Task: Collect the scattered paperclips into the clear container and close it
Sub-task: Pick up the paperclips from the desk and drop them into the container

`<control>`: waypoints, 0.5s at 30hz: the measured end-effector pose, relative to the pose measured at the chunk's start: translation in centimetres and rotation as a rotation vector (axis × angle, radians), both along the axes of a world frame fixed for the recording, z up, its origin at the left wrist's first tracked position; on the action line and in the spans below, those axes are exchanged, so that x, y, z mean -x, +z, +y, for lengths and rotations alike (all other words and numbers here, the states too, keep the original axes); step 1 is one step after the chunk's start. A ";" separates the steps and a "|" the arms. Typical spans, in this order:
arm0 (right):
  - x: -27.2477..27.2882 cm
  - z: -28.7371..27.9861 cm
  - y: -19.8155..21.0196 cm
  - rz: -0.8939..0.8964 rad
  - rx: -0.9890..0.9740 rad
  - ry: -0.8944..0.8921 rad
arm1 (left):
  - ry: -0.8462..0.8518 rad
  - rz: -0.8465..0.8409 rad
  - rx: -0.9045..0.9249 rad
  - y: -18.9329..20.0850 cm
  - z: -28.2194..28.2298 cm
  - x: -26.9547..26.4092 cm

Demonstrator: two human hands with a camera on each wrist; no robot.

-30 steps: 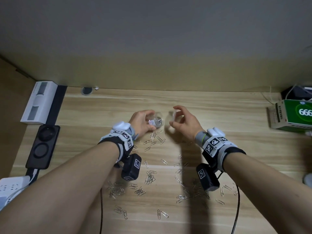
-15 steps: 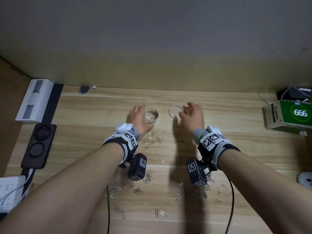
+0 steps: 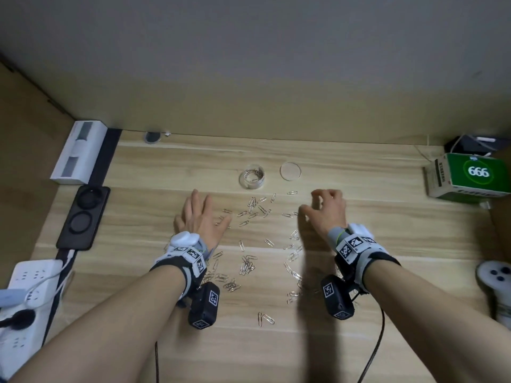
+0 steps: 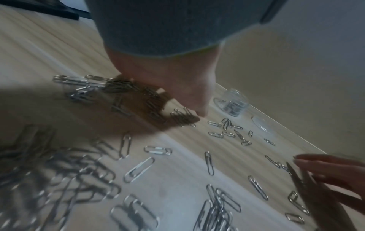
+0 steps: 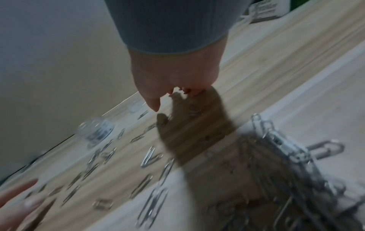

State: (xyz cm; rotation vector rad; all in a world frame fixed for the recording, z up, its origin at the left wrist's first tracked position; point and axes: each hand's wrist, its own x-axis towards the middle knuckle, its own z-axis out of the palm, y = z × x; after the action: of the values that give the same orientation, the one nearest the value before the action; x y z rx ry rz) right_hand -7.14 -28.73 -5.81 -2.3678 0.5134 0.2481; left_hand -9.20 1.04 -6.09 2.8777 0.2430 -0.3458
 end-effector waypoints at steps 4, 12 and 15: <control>1.6 4.5 -0.7 -0.030 -0.099 0.150 | 0.047 0.012 0.015 -0.3 1.4 2.4; 0.1 6.1 -0.1 -0.213 -0.015 0.141 | 0.111 0.101 0.037 -1.0 4.4 4.6; -0.6 5.8 -0.5 -0.112 0.024 0.092 | 0.082 0.085 0.041 -1.7 3.5 4.9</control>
State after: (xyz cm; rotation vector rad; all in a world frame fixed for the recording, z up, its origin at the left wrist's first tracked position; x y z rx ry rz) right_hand -6.54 -22.96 -6.28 -2.4160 0.3573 0.1505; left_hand -14.10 4.59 -7.80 2.8065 0.3640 -0.4526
